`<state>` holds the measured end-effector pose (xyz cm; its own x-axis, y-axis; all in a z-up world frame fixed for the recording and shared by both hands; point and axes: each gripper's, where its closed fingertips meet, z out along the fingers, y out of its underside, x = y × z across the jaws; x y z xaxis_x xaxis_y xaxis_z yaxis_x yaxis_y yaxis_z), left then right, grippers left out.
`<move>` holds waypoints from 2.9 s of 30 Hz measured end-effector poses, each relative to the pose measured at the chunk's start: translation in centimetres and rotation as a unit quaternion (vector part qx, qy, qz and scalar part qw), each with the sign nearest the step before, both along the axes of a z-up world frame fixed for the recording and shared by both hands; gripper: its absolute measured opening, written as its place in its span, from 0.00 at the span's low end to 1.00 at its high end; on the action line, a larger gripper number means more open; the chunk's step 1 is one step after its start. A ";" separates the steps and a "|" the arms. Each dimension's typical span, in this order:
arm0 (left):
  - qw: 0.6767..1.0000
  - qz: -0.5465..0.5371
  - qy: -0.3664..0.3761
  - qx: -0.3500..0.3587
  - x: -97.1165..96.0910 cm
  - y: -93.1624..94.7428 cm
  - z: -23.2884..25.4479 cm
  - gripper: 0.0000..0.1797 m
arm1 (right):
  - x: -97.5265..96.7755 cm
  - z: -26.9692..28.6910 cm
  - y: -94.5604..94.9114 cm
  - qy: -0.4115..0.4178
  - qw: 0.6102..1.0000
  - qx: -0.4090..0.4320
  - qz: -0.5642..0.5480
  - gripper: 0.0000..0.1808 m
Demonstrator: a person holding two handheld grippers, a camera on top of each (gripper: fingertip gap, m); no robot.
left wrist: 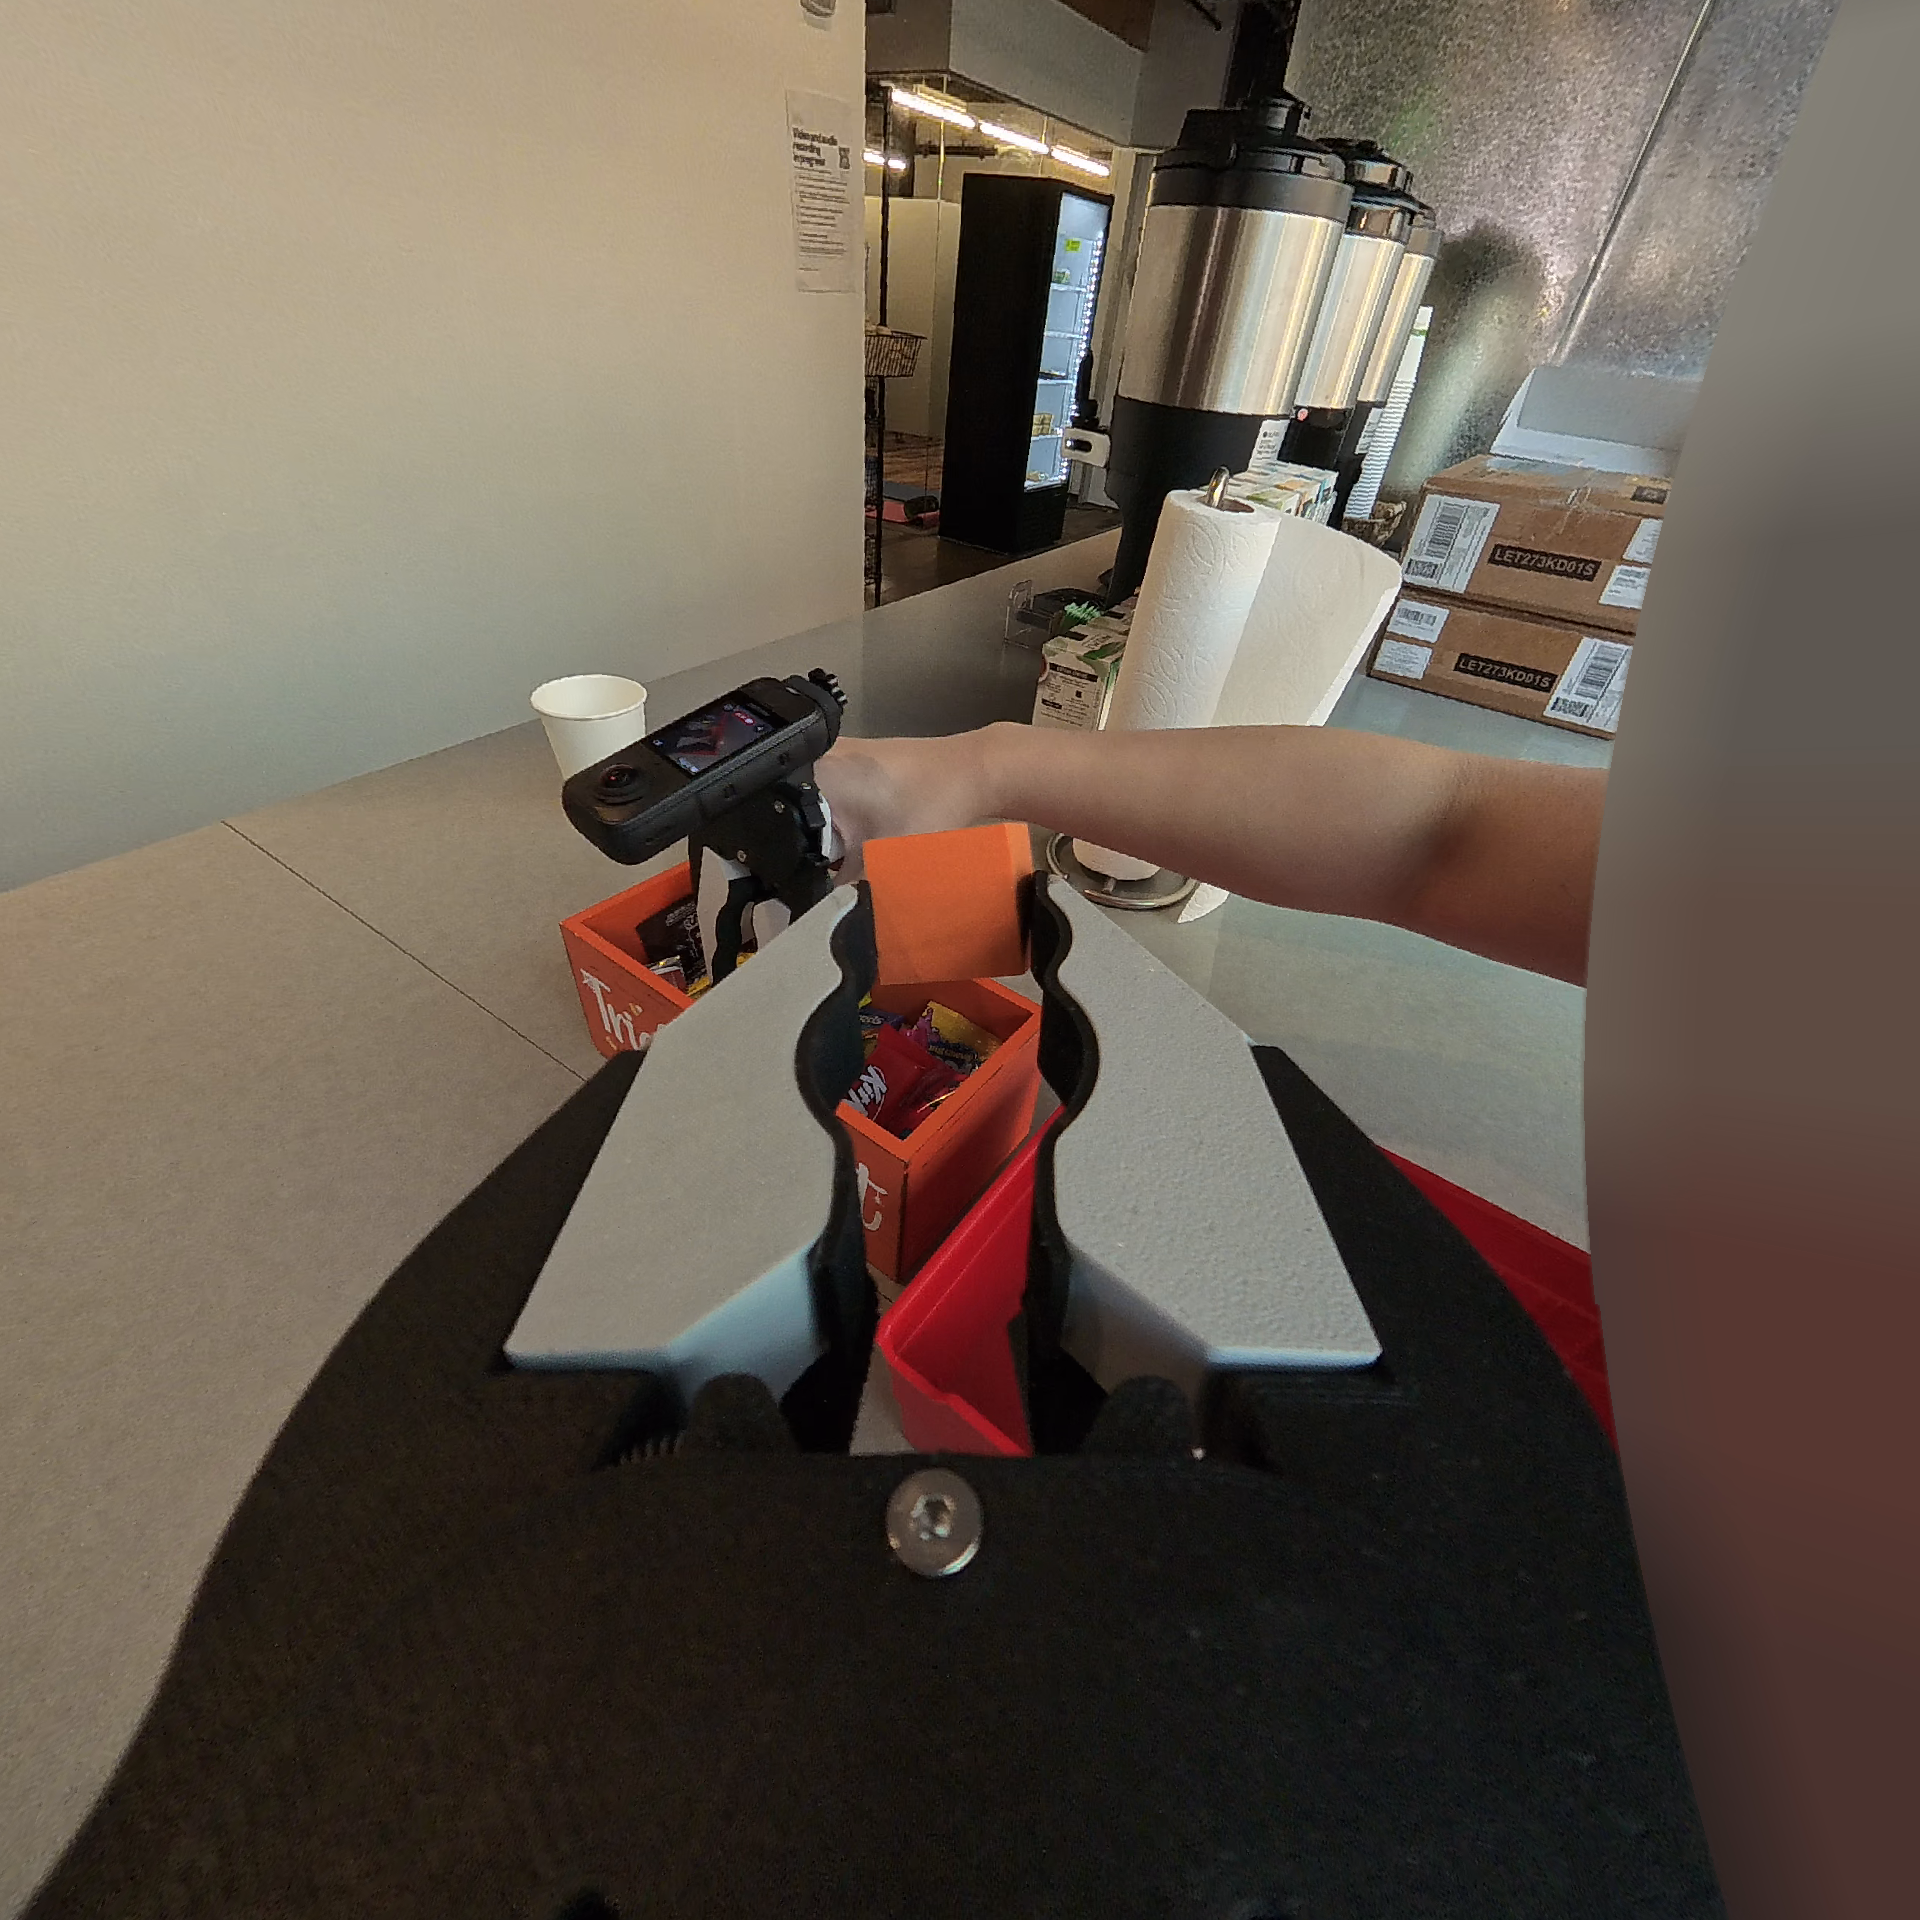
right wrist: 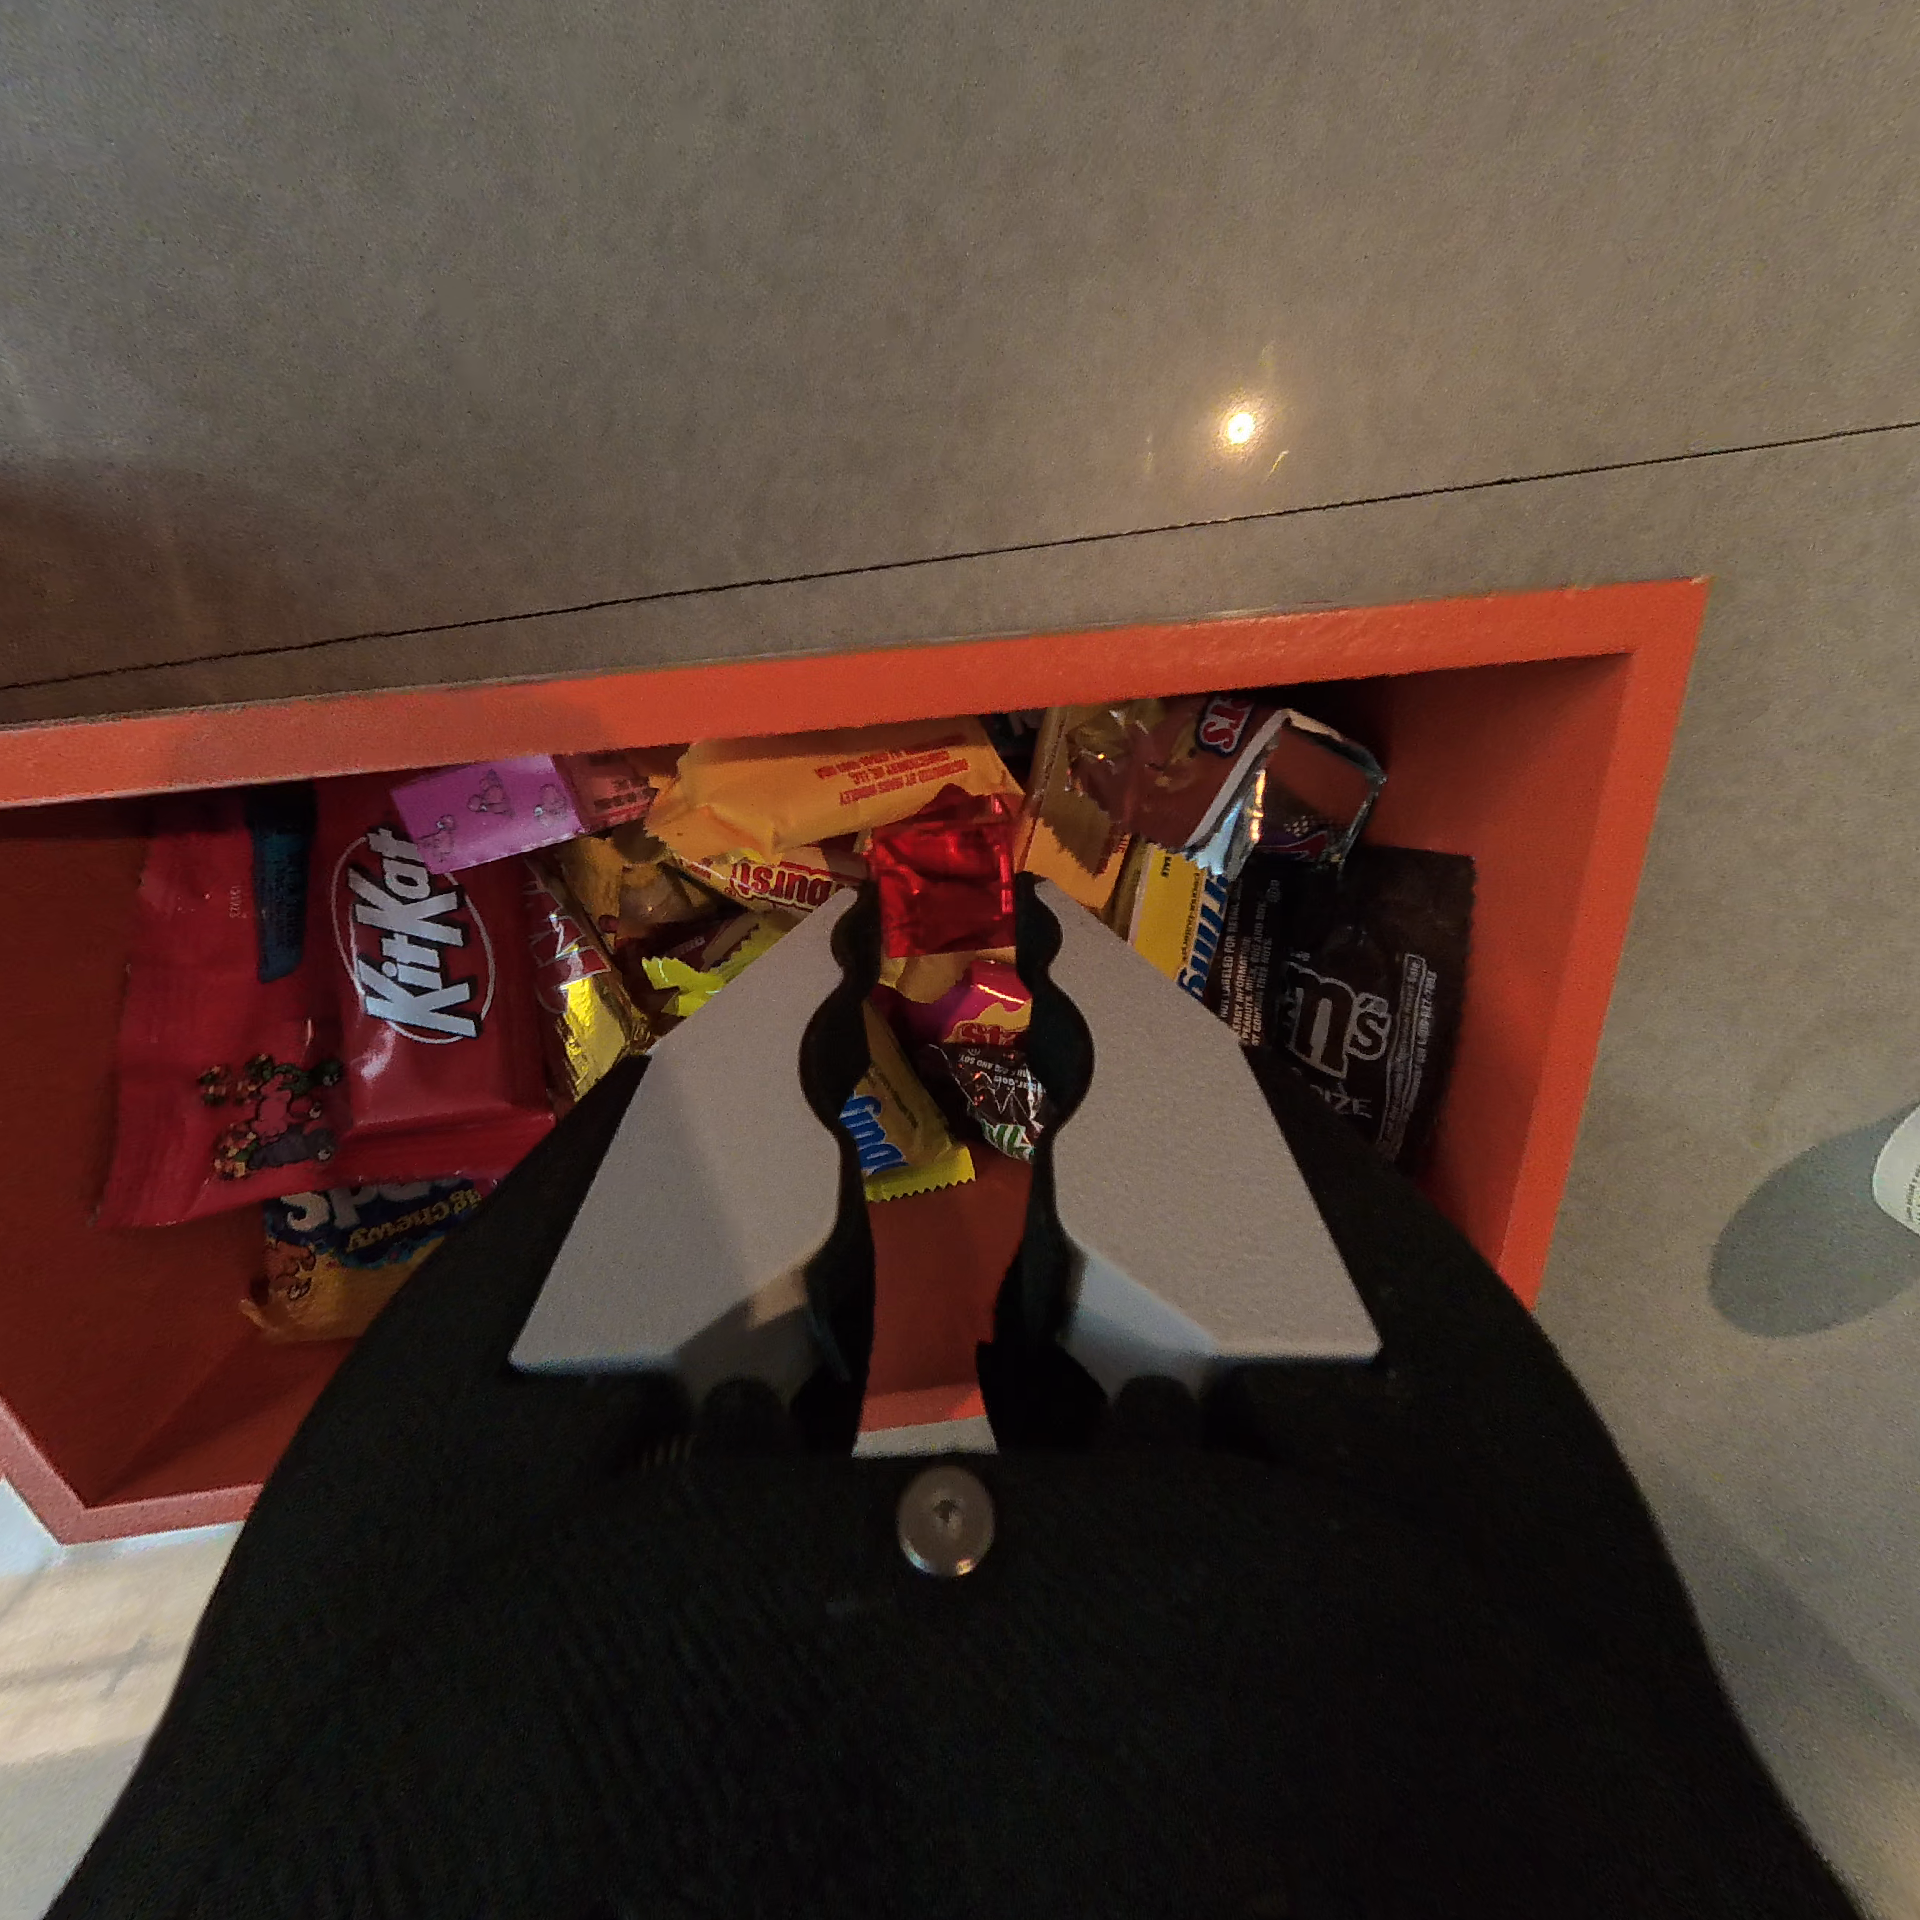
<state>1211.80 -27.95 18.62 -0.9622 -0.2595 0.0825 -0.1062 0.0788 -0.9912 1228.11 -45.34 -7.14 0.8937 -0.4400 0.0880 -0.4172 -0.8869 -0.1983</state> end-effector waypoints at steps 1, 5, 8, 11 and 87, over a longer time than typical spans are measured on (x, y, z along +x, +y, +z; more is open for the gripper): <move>1.000 0.000 0.000 0.000 0.0 0.0 0.0 0.15 | 0.0 0.0 0.0 0.002 1.000 -0.001 -0.002 0.14; 1.000 0.001 0.001 0.000 0.0 0.0 -0.1 0.15 | 0.0 0.0 0.0 0.001 1.000 -0.006 0.000 0.14; 1.000 0.000 0.002 0.000 0.0 0.0 -0.1 0.15 | 0.0 -0.1 -0.1 -0.003 1.000 -0.007 0.000 0.15; 1.000 -0.001 0.002 0.001 0.0 0.0 -0.1 0.15 | 0.2 -0.3 -0.3 -0.010 1.000 -0.009 -0.001 0.18; 0.998 0.005 0.000 0.056 1.6 1.3 -2.5 0.23 | -0.2 4.0 -0.3 0.040 0.998 -0.054 -0.008 0.14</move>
<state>1213.36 -26.67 16.14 -0.9597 -0.2760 0.0528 -0.1081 0.1891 -0.9760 1227.93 -45.60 -3.18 0.8923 -0.4468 0.0650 -0.4428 -0.8941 -0.0671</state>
